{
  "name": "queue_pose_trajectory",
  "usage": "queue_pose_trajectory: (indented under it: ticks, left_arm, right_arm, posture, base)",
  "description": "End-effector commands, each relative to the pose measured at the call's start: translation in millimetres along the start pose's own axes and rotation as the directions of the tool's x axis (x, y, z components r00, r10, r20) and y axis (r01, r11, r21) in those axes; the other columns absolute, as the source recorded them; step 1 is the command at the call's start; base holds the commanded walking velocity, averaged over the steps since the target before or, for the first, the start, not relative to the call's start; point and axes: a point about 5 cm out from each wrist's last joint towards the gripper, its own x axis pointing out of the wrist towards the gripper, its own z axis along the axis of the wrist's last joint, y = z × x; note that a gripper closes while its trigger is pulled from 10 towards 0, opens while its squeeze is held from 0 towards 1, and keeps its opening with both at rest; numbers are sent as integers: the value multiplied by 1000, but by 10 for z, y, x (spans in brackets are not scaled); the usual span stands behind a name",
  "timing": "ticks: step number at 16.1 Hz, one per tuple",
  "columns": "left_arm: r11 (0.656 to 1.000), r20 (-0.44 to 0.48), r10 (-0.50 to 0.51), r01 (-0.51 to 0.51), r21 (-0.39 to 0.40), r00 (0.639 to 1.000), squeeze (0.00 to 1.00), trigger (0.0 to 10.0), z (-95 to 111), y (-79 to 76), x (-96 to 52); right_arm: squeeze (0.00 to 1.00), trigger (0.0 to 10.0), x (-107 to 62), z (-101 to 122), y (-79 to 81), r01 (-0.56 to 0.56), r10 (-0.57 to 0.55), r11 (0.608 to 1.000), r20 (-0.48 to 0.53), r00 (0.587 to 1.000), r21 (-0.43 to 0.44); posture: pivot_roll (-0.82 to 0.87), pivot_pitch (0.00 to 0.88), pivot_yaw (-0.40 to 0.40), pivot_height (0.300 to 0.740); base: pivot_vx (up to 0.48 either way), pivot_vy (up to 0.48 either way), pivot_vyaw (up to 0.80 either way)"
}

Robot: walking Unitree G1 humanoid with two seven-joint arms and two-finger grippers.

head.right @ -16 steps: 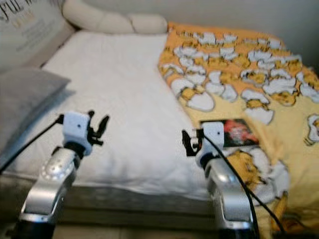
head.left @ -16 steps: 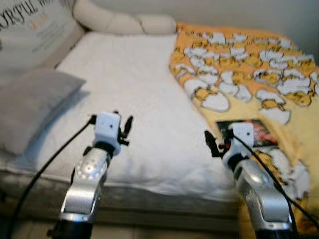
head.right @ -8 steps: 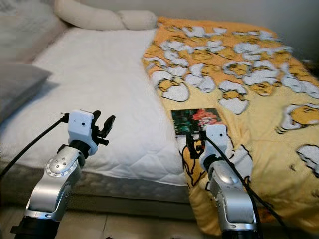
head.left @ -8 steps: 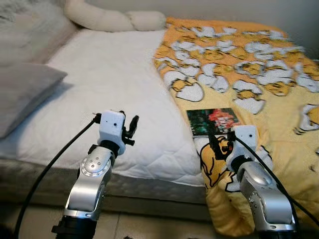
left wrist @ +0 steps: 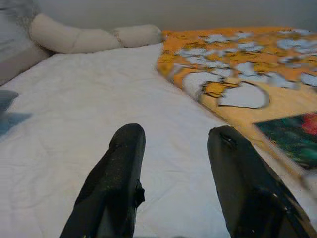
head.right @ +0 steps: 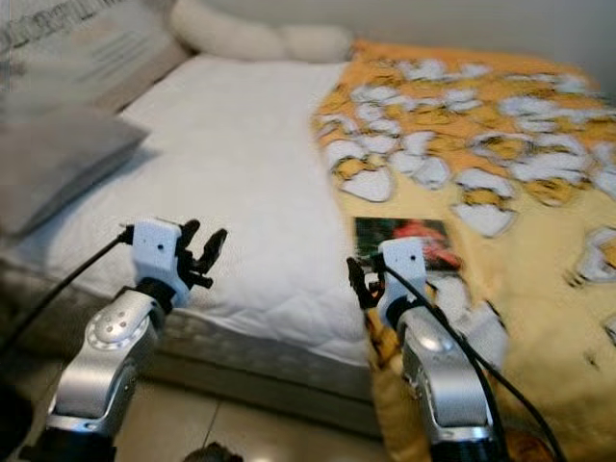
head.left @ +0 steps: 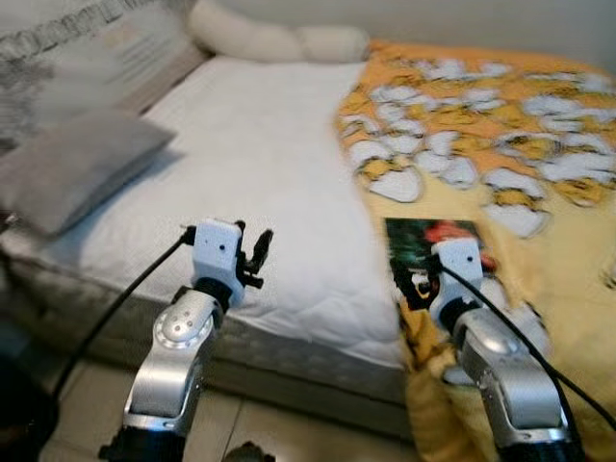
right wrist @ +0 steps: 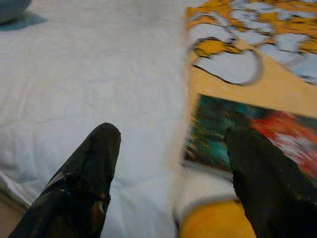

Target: Clean up the room

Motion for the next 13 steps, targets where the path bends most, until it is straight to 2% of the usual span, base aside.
queue_pose_trajectory:
  ticks: [1, 2, 4, 6, 8, 10, 12, 13]
  left_arm:
    - [1000, 8, 23, -23, 11, 1000, 0, 10000, 30, 79, -16]
    - [1000, 4, 21, -22, 12, 1000, 0, 10000, 22, 90, -31]
    - [1000, -4, 11, -11, 14, 1000, 0, 10000, 13, 95, -32]
    - [999, -14, -21, 22, 24, 1000, 0, 10000, 7, 99, -22]
    - [999, -19, -42, 43, 25, 999, 0, 10000, 9, 111, -16]
    - [997, -29, -66, 67, 25, 997, 0, 10000, 4, 112, -10]
    - [986, -37, -168, 168, 9, 985, 0, 10000, 18, 78, -30]
    - [982, -38, -186, 187, 10, 982, 0, 10000, 21, 76, -44]
  right_arm:
    - [0, 10000, 29, 67, 85, -35, 35, 999, 24, 999, -1]
    - [0, 10000, 25, 47, 57, -9, 8, 999, 19, 1000, 39]
    - [0, 10000, 21, 46, 31, 1, -2, 1000, 18, 1000, 29]
    - [0, 10000, 7, 15, -1, 28, -28, 998, 0, 1000, 57]
    - [0, 10000, 0, -5, -24, 54, -53, 997, -10, 999, 63]
    - [0, 10000, -6, -3, -43, 77, -77, 995, -6, 997, 59]
    - [0, 10000, 4, -15, -117, 117, -114, 992, -66, 991, 40]
    - [0, 10000, 3, -34, -146, 129, -125, 991, -104, 987, 31]
  posture:
    - [-27, 0, 3, 740]
    - [-27, 0, 5, 740]
    - [-31, 0, 11, 740]
    - [-35, 0, 19, 740]
    - [-41, 0, 28, 740]
    - [-45, 0, 31, 740]
    - [-42, 0, 25, 740]
    - [-41, 0, 23, 740]
  base:
    - [416, 0, 431]
    - [416, 0, 0]
    - [414, 0, 0]
    - [416, 0, 0]
    - [412, 0, -800]
    - [386, 0, 0]
    - [0, 0, 0]
    - [0, 0, 0]
